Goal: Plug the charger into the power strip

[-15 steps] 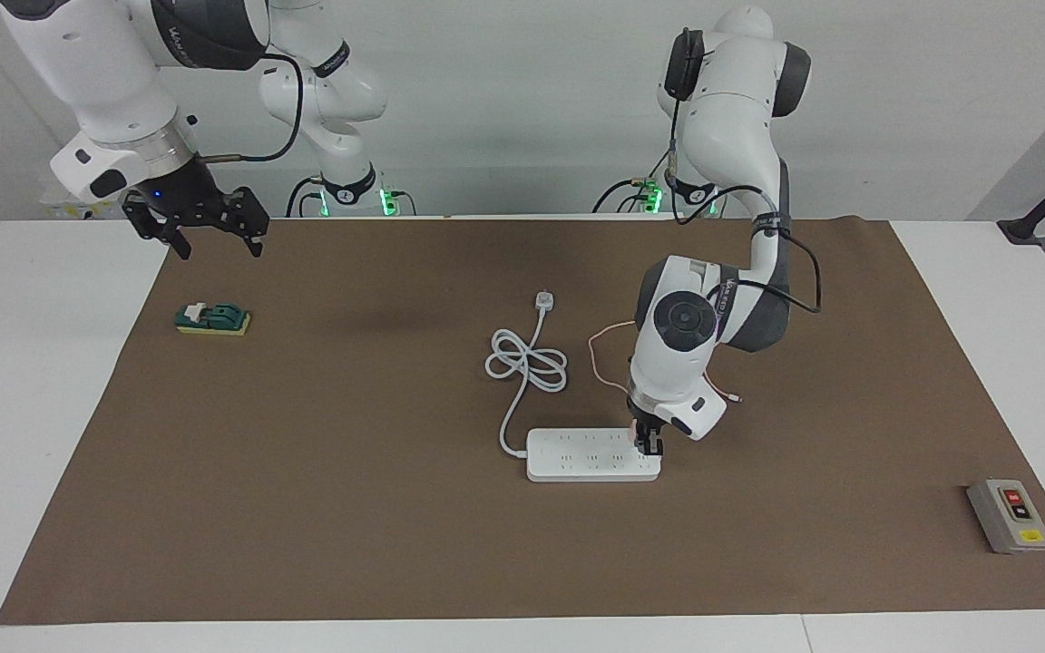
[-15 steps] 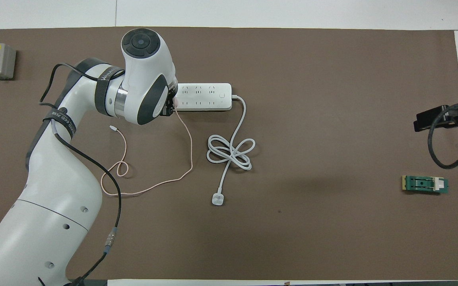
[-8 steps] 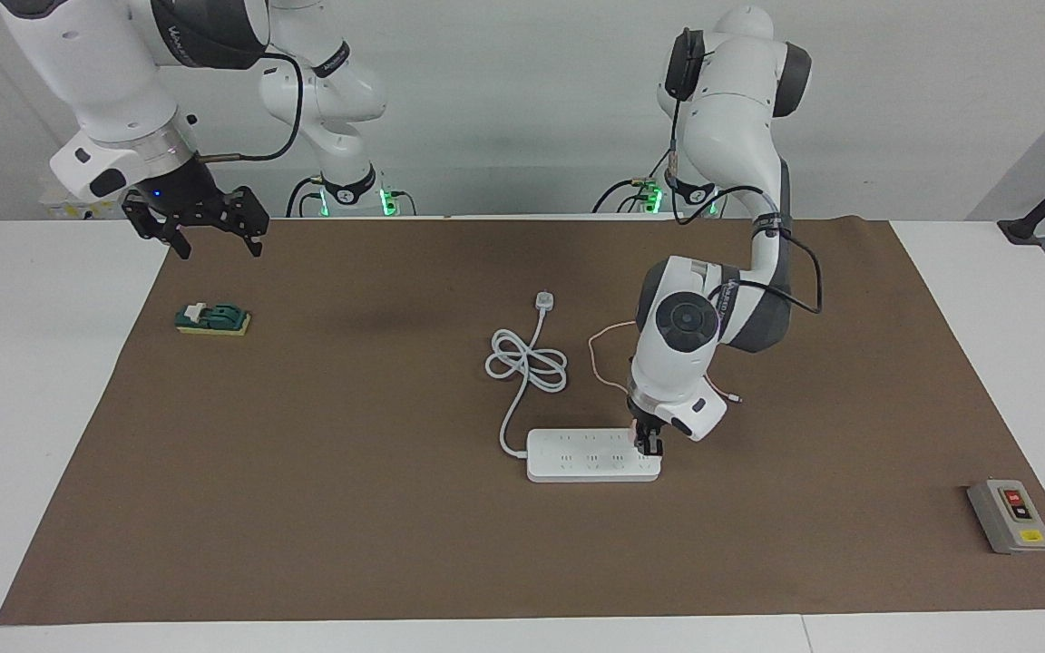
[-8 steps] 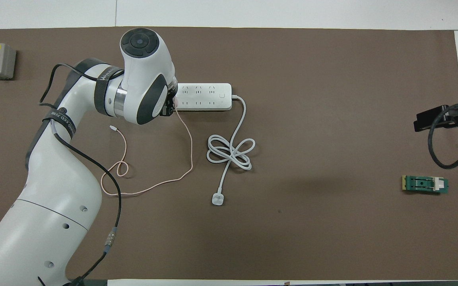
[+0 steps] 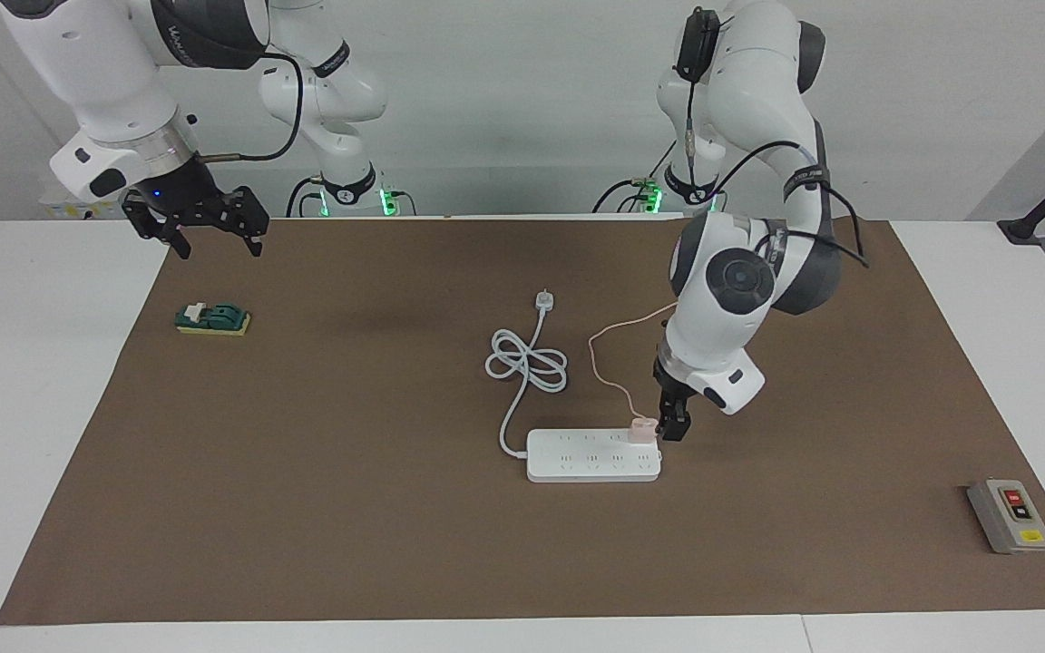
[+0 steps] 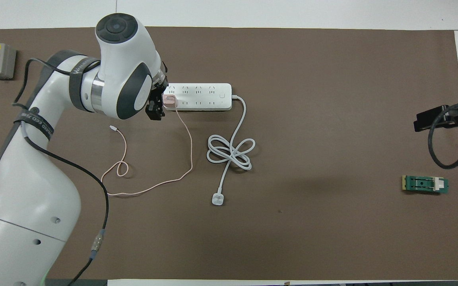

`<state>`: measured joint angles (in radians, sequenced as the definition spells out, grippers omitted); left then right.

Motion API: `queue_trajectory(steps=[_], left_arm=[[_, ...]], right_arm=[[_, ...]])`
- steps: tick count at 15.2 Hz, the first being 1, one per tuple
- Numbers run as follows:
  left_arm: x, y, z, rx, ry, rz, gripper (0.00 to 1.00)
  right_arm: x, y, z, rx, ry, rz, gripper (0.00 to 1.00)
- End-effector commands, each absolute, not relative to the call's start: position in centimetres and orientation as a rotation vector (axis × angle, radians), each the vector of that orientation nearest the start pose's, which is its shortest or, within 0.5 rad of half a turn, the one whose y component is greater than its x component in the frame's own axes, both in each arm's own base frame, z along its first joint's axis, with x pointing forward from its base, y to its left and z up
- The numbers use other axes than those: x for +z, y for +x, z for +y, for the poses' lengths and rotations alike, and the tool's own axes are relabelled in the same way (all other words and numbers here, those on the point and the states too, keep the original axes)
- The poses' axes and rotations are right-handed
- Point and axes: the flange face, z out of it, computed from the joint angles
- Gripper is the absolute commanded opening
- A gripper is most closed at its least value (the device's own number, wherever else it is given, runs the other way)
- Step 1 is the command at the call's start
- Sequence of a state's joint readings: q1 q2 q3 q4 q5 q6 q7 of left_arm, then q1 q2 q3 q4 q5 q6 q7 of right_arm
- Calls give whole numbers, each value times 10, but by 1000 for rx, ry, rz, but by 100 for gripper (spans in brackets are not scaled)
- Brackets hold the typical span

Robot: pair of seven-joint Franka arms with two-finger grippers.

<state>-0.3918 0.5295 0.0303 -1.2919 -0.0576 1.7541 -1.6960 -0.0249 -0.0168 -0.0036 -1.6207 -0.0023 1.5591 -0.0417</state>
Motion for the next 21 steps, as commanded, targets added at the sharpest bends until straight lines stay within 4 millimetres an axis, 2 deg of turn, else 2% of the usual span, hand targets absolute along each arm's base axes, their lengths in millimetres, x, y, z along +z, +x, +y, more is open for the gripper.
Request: queue_trajectory(steps=[1, 4, 6, 9, 11, 14, 16, 17, 19, 21], left_arm=[[478, 659, -217, 120, -2523, -1851, 100], [522, 662, -161, 92, -2672, -1681, 100], [544, 665, -120, 0, -2797, -1442, 100], [554, 668, -72, -47, -2924, -1117, 100], [561, 665, -47, -67, -2961, -899, 100], [580, 644, 11, -37, -3019, -651, 100], [598, 628, 31, -13, -3044, -516, 100], [616, 612, 35, 21, -3059, -420, 100], [634, 596, 35, 37, -3068, -368, 100], [644, 578, 47, 30, -3073, -348, 100]], right_arm=[[611, 541, -17, 64, -3124, 0, 100], [611, 541, -17, 64, -3124, -2, 100], [611, 541, -17, 64, -3124, -2, 100], [611, 541, -16, 64, -3124, -5, 100], [611, 541, -13, 64, -3124, -12, 100], [611, 541, -13, 64, -3124, -12, 100], [611, 541, -13, 64, -3124, -12, 100], [611, 541, -13, 64, -3124, -12, 100], [611, 541, -13, 64, -3124, -12, 100], [611, 541, -13, 64, -3124, -12, 100]])
